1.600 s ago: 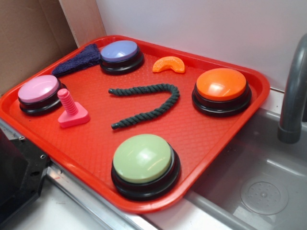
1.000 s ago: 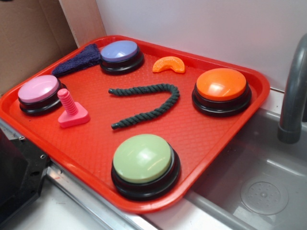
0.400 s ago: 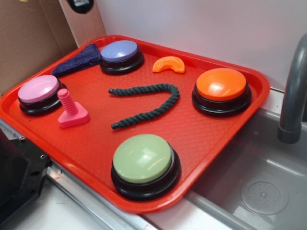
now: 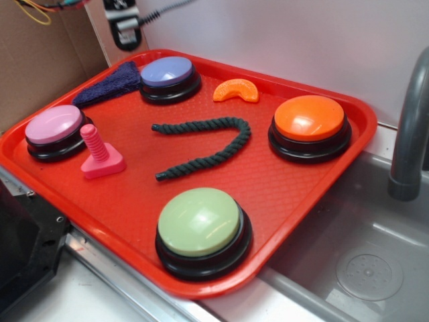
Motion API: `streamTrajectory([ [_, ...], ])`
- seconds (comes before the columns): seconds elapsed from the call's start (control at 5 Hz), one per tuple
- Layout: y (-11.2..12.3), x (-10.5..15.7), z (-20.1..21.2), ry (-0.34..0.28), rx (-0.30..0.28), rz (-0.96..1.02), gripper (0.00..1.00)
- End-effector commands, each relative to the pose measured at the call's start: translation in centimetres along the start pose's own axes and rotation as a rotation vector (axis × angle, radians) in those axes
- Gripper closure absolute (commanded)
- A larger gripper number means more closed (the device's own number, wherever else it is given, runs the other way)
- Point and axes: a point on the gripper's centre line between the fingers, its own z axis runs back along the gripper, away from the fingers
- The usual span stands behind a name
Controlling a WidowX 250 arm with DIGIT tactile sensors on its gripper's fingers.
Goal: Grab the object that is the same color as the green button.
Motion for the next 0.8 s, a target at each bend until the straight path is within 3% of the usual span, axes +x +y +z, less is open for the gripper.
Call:
streamTrajectory([
  [0.0, -0.5, 2.1, -4.2, 0.039, 0.033, -0.074, 0.00],
  [0.4, -2.9, 2.1, -7.0, 0.064, 0.080, -0.089, 0.00],
  [0.6, -2.6, 2.5, -8.5, 0.067, 0.092, -0.062, 0.00],
])
